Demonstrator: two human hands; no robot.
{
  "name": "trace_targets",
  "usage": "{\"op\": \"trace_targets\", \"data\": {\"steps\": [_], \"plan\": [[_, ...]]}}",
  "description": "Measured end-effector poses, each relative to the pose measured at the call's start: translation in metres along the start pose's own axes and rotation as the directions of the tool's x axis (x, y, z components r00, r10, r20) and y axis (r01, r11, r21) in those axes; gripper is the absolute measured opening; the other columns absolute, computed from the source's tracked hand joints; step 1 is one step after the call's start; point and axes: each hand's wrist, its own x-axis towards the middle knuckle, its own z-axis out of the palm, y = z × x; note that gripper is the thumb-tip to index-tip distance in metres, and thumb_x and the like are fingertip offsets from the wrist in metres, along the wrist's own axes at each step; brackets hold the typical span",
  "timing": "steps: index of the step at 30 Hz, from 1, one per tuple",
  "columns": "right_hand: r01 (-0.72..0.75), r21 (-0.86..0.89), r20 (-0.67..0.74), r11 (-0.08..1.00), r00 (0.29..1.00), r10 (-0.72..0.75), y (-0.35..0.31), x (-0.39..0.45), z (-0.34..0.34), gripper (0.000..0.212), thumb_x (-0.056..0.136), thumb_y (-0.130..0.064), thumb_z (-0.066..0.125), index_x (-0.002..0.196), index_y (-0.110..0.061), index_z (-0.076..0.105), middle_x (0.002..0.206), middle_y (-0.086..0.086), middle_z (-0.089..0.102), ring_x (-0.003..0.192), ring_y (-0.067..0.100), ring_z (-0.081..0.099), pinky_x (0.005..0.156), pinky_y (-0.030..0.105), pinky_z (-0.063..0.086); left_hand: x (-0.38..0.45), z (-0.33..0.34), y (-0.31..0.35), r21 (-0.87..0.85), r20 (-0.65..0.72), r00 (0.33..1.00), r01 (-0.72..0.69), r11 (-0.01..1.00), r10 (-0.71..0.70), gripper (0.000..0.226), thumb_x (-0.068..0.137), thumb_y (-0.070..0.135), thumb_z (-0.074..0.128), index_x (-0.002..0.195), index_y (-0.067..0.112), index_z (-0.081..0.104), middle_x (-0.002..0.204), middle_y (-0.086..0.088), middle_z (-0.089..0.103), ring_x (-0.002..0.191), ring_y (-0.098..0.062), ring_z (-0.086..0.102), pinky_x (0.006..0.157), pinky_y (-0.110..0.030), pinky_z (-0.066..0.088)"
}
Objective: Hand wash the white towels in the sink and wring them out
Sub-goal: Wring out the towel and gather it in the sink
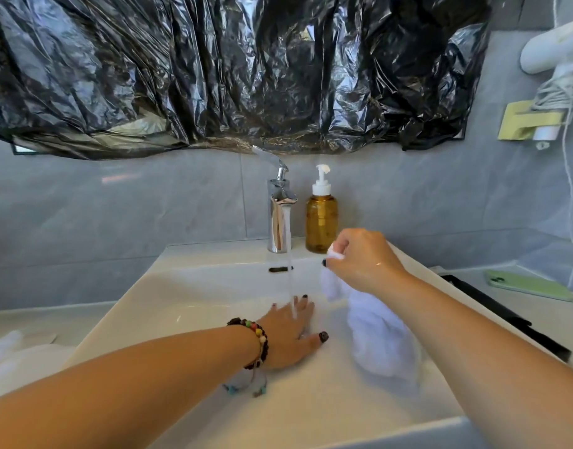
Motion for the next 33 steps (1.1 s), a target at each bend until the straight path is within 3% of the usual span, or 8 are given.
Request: {"op": "trace_targets", "data": {"steps": [7,10,13,17,19,23,28,33], "plan": [[-0.114,-0.337,0.451,0.934,0.852,0.267,0.006,0.001,0.011,0.100,0.065,-0.064,0.074,0.142,-0.018,0.030,0.136,0.010,0.037,0.127,0.031,0.037,0.096,0.039,0.044,0.010,0.007,-0.008,-0.021,-0.104,0.991,-0.087,0.996,0.084,0.064,0.098,0.060,0.028,0.155,0.033,0.019,0.164,0.008,0.014,0.147,-0.024,0.024,0.121,-0.046,0.021],[-0.026,-0.508,0.518,0.861,0.790,0.329,0.007,0.003,0.017,0.075,0.071,-0.046,0.074,0.132,-0.018,0.041,0.123,0.011,0.045,0.116,0.031,0.044,0.086,0.036,0.044,0.012,0.008,-0.002,-0.286,-0.120,0.993,-0.042,0.957,0.007,0.047,0.098,0.055,0.035,0.138,0.031,0.047,0.137,0.001,0.052,0.115,-0.018,0.056,0.103,-0.033,0.046],[-0.021,-0.530,0.501,0.848,0.798,0.334,0.008,0.005,0.016,0.039,0.072,-0.027,0.068,0.105,-0.014,0.053,0.095,0.007,0.055,0.097,0.030,0.056,0.088,0.035,0.047,0.014,-0.003,0.002,-0.639,-0.244,0.944,0.017,0.769,-0.223,0.020,0.102,0.026,0.050,0.107,0.023,0.069,0.085,0.007,0.067,0.064,-0.002,0.059,0.057,-0.012,0.048],[-0.034,-0.657,0.420,0.753,0.812,0.404,0.001,0.004,0.011,0.051,0.084,-0.020,0.062,0.132,-0.012,0.046,0.136,0.012,0.044,0.126,0.041,0.043,0.108,0.055,0.033,0.020,-0.019,0.012,-0.979,-0.169,0.849,-0.085,0.187,-0.501,0.014,0.097,-0.002,0.055,0.101,0.004,0.066,0.089,-0.012,0.072,0.066,-0.015,0.071,0.056,-0.024,0.058],[-0.054,-0.648,0.433,0.760,0.794,0.426,0.003,0.005,0.011,0.044,0.083,-0.022,0.062,0.123,-0.011,0.049,0.136,0.014,0.044,0.126,0.042,0.043,0.106,0.056,0.035,0.017,-0.024,0.017,-0.990,-0.083,0.834,-0.007,0.141,-0.546,0.013,0.098,-0.002,0.052,0.107,-0.002,0.062,0.080,-0.013,0.068,0.042,-0.011,0.061,0.039,-0.020,0.047],[-0.036,-0.498,0.359,0.867,0.901,0.243,0.012,0.002,0.004,0.012,0.086,-0.017,0.056,0.097,-0.014,0.050,0.098,0.006,0.053,0.093,0.028,0.056,0.074,0.031,0.044,0.010,-0.027,0.024,-0.923,-0.038,0.813,0.194,0.332,-0.581,0.032,0.100,0.031,0.054,0.081,0.006,0.061,0.054,-0.003,0.049,0.035,-0.013,0.041,0.041,-0.020,0.036],[0.003,0.069,0.273,0.998,0.962,-0.022,0.014,0.019,0.034,0.025,0.094,-0.012,0.051,0.070,-0.018,0.049,0.085,0.005,0.053,0.086,0.026,0.053,0.068,0.029,0.039,0.009,-0.035,0.020,-0.930,-0.205,0.827,0.001,0.367,-0.523,0.029,0.095,0.026,0.053,0.068,0.014,0.055,0.065,-0.005,0.052,0.064,-0.021,0.048,0.064,-0.028,0.040],[-0.306,0.607,0.426,0.733,0.905,0.025,-0.004,0.015,0.038,0.010,0.092,-0.021,0.059,0.087,-0.013,0.063,0.088,0.009,0.060,0.093,0.023,0.057,0.090,0.034,0.045,-0.017,-0.057,0.008,-0.977,-0.176,0.911,-0.116,0.179,-0.374,0.026,0.101,0.033,0.048,0.102,0.013,0.064,0.104,-0.009,0.064,0.096,-0.020,0.059,0.083,-0.031,0.050]]}}
